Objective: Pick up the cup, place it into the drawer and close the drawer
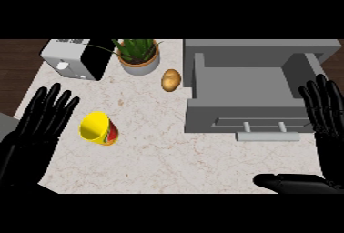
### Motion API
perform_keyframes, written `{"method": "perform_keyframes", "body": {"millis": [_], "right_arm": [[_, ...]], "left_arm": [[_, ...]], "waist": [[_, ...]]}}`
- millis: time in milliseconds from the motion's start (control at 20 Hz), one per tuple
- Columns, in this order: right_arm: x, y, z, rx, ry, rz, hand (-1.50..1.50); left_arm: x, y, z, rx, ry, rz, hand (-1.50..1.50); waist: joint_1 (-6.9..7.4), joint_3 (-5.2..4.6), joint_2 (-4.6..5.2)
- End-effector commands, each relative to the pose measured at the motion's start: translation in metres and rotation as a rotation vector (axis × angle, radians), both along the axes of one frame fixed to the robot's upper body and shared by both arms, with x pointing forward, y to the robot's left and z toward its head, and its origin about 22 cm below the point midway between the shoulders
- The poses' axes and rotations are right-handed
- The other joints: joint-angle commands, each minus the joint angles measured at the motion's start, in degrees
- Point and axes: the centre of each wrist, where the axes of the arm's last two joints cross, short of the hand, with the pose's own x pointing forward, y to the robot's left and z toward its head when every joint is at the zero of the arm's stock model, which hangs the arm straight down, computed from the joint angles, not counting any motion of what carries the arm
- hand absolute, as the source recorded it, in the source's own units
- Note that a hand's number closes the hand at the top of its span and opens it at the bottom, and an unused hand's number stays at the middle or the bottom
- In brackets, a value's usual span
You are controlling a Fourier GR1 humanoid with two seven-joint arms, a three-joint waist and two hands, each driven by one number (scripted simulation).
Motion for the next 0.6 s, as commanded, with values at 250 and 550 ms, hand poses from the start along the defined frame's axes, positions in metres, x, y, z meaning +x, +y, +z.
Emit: {"method": "perform_keyframes", "body": {"millis": [250, 550], "right_arm": [[0.011, 0.003, -0.01, -0.02, 0.003, 0.033, -1.5], [0.017, -0.006, -0.012, -0.014, -0.01, 0.02, -1.5]], "left_arm": [[0.012, 0.025, -0.045, -0.008, 0.102, 0.052, -1.5], [0.012, 0.039, -0.059, 0.069, 0.132, 0.146, -1.5]], "waist": [[-0.04, 0.02, 0.04], [0.06, 0.03, 0.0]]}}
